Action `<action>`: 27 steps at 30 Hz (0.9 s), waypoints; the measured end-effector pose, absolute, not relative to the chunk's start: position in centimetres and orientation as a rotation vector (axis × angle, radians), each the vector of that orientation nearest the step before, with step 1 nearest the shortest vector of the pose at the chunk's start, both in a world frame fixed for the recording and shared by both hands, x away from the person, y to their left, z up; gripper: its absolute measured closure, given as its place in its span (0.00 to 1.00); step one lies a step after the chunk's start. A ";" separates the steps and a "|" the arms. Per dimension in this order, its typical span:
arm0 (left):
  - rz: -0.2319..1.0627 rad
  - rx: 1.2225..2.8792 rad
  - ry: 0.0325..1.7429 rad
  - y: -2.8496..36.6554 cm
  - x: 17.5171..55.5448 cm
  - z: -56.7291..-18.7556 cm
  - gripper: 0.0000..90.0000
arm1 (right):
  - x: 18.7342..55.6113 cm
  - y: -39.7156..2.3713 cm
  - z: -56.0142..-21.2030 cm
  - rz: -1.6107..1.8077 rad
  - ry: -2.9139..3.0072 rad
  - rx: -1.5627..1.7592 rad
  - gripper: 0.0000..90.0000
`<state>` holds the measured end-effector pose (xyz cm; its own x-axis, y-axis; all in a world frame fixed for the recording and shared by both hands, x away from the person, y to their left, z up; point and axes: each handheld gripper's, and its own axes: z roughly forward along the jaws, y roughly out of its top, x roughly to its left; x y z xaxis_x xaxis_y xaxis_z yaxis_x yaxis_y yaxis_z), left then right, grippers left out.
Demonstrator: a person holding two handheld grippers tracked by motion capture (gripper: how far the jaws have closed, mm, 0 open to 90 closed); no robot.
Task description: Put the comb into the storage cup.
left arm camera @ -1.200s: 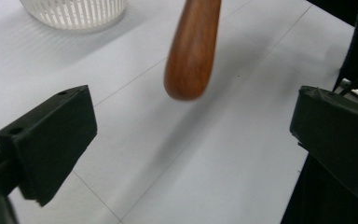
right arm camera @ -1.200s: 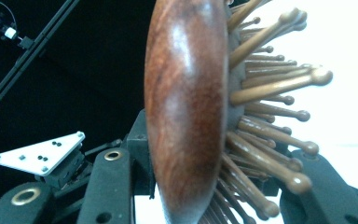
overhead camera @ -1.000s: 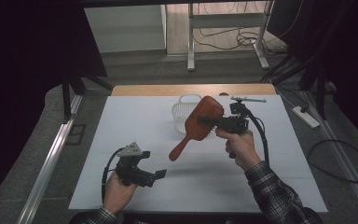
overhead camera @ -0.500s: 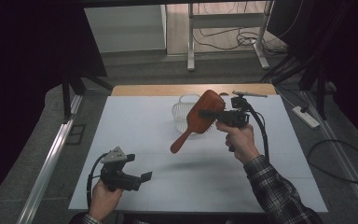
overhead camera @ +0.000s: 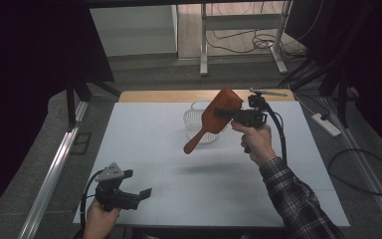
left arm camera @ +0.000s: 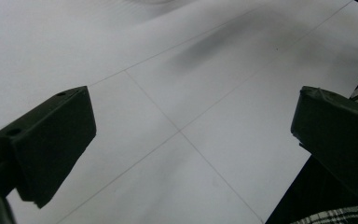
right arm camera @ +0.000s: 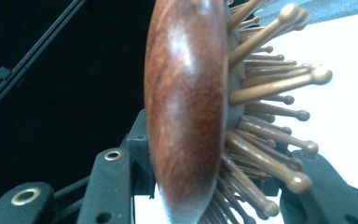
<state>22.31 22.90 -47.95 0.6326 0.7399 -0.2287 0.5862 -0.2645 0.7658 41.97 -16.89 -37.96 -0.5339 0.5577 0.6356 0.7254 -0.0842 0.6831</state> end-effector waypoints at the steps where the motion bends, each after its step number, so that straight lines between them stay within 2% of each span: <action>1: 0.222 1.963 1.046 23.0 22.2 -48.0 0.00 | 42.1 -16.9 -37.9 -1.688 -2.017 -1.437 0.59; 5: 0.261 1.985 1.036 23.1 21.7 -47.9 0.00 | 42.6 -16.9 -37.5 -1.695 -2.016 -1.450 0.59; 27: 0.270 1.980 1.102 24.8 20.5 -48.0 0.00 | 45.4 -17.3 -35.8 -1.744 -2.033 -1.541 0.59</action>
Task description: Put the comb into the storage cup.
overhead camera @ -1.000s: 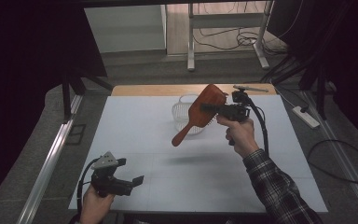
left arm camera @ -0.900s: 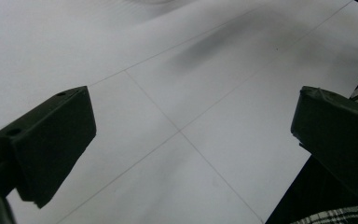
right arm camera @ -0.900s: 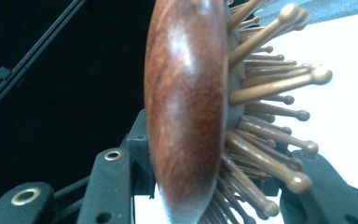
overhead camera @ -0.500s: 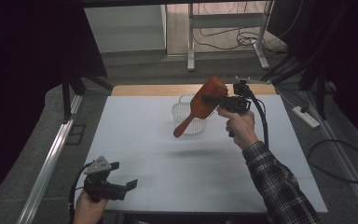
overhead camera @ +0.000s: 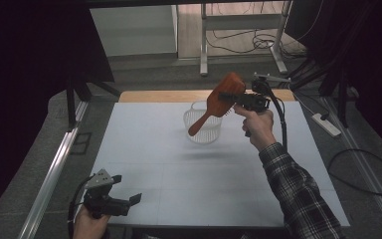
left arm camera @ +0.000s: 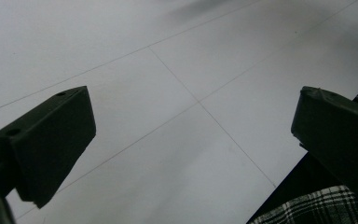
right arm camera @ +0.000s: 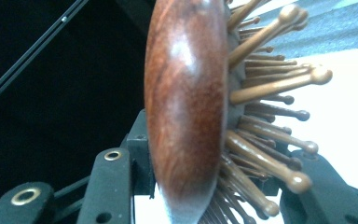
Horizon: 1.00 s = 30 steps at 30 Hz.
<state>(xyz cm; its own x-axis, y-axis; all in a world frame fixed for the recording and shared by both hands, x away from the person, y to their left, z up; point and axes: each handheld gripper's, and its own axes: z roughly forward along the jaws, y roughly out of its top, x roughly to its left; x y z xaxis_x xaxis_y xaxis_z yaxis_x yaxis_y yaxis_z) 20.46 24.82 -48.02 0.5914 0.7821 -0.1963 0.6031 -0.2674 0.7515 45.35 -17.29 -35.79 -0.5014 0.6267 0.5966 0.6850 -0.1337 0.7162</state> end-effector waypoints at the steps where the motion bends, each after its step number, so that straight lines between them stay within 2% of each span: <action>1: 0.271 1.980 1.102 24.9 20.4 -48.0 0.00 | 45.5 -17.3 -35.7 -1.742 -2.035 -1.548 0.59; 30: 0.277 1.995 1.119 25.1 20.3 -48.0 0.00 | 48.7 -16.5 -36.2 -1.743 -2.110 -1.680 0.59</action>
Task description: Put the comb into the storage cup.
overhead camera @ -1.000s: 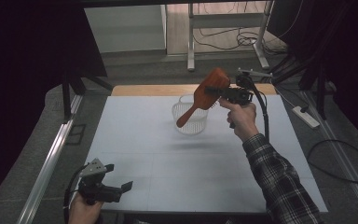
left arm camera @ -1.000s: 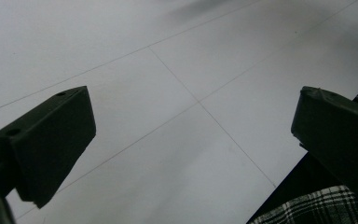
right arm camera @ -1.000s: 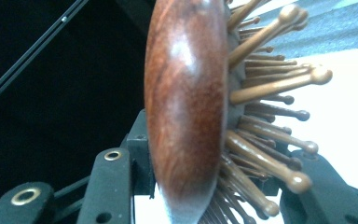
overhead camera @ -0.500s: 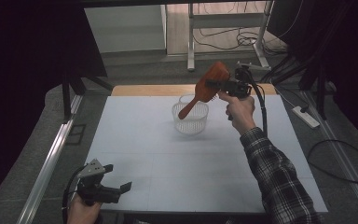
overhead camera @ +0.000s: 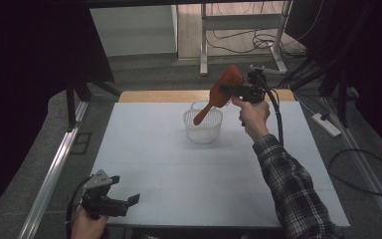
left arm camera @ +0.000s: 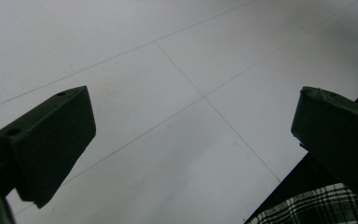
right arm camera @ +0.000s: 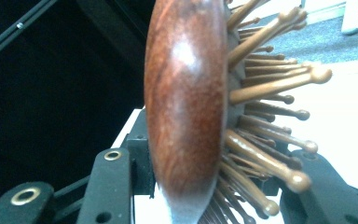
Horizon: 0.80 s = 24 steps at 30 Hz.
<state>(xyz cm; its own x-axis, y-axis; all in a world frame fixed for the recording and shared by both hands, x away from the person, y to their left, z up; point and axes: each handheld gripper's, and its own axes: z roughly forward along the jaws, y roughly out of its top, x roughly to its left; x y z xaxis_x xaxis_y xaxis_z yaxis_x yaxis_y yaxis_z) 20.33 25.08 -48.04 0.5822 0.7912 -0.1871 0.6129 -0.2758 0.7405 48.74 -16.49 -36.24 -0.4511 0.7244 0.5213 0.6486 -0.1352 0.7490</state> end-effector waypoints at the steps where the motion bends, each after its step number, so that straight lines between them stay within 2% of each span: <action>1: 0.276 1.997 1.121 25.1 20.3 -48.0 0.00 | 48.8 -16.4 -36.4 1.662 2.022 1.605 0.59; 24: 0.249 1.992 1.134 25.2 20.5 -48.1 0.00 | 48.3 -14.6 -39.9 1.578 2.072 1.605 0.59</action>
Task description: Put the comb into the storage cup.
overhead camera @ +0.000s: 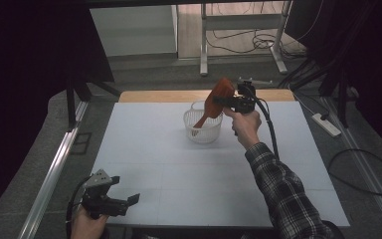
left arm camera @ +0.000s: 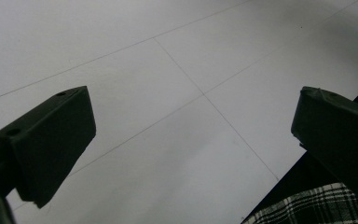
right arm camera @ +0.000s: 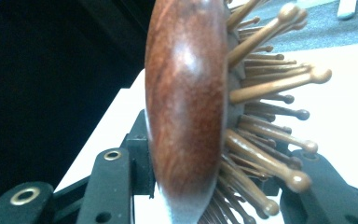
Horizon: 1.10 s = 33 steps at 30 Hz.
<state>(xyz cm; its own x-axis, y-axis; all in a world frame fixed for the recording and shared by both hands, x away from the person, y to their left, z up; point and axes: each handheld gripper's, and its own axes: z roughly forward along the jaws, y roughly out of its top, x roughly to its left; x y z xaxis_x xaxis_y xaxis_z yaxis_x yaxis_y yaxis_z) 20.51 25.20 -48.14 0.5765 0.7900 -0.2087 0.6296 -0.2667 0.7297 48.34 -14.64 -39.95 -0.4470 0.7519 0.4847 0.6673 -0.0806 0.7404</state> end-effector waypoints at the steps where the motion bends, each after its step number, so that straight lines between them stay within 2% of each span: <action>1: 0.250 1.994 1.133 25.2 20.5 -48.1 0.00 | 48.3 -14.6 -40.1 1.574 2.076 1.606 0.59; 23: 0.241 1.995 1.135 25.2 20.6 -48.2 0.00 | 47.8 -14.4 -42.5 1.535 2.061 1.641 0.58; 33: 0.237 1.999 1.137 25.2 20.6 -48.2 0.00 | 47.7 -15.1 -43.6 1.578 2.035 1.682 0.55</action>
